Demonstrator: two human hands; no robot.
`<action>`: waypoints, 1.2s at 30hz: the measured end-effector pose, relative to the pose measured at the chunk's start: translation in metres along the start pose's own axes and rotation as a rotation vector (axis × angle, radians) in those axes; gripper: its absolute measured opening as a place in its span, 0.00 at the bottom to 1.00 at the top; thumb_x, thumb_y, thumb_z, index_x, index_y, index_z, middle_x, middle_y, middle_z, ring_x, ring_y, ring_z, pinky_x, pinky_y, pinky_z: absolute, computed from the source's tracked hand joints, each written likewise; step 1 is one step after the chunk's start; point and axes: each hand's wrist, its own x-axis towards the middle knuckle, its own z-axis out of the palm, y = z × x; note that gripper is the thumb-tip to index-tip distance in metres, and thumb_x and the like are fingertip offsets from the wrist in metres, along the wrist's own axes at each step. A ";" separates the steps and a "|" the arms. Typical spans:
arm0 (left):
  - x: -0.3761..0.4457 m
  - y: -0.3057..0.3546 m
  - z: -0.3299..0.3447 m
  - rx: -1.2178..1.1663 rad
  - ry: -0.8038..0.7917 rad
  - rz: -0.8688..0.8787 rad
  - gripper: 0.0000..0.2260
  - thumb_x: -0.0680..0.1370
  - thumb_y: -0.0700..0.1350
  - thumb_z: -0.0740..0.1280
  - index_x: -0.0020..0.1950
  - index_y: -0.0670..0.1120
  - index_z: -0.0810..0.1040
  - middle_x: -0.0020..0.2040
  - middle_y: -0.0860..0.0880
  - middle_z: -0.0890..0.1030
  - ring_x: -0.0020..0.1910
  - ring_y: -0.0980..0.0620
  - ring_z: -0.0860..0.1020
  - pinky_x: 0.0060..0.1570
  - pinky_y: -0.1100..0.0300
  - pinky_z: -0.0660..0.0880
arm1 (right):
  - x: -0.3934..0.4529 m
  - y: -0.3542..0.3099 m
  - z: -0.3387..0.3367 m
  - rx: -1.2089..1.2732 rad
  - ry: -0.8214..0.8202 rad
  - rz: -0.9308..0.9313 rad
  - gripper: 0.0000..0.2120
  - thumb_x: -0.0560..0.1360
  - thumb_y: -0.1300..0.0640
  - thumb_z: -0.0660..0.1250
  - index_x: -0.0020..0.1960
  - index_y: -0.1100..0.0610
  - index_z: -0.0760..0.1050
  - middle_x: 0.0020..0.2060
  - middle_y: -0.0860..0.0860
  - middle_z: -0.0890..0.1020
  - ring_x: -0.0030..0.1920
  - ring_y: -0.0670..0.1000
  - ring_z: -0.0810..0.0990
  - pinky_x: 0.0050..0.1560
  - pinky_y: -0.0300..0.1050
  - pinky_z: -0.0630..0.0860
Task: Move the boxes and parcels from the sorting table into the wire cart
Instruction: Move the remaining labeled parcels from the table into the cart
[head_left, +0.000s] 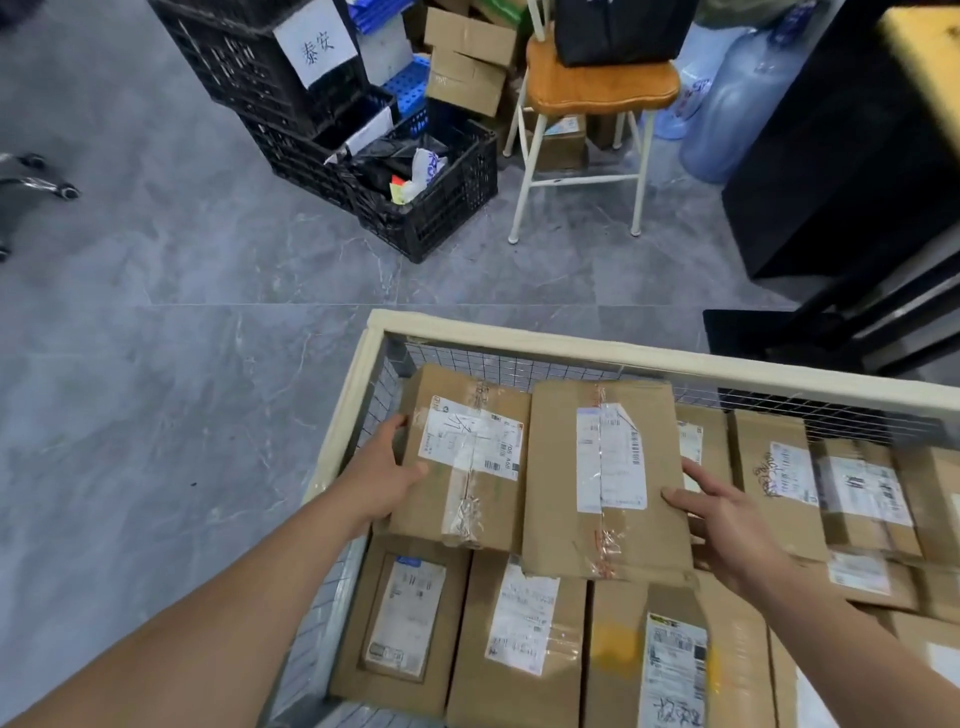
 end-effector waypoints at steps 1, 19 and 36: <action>0.004 0.000 0.001 0.002 0.004 0.002 0.34 0.80 0.40 0.68 0.81 0.55 0.56 0.70 0.45 0.75 0.59 0.45 0.78 0.56 0.48 0.79 | 0.004 0.000 0.002 -0.002 -0.001 0.000 0.23 0.78 0.65 0.68 0.66 0.42 0.77 0.47 0.53 0.88 0.48 0.59 0.85 0.48 0.59 0.81; 0.018 -0.001 0.042 0.473 0.264 0.221 0.22 0.83 0.38 0.59 0.78 0.43 0.66 0.79 0.44 0.64 0.78 0.47 0.61 0.78 0.53 0.58 | 0.021 0.012 0.042 0.025 -0.026 -0.034 0.25 0.79 0.64 0.68 0.72 0.45 0.73 0.46 0.51 0.88 0.42 0.52 0.88 0.38 0.49 0.80; 0.004 -0.016 0.093 1.173 -0.120 0.361 0.46 0.73 0.52 0.76 0.81 0.52 0.48 0.81 0.45 0.52 0.78 0.42 0.51 0.74 0.43 0.55 | 0.023 0.027 0.071 -0.370 0.093 -0.179 0.31 0.77 0.59 0.72 0.78 0.49 0.67 0.60 0.46 0.83 0.59 0.49 0.82 0.66 0.55 0.78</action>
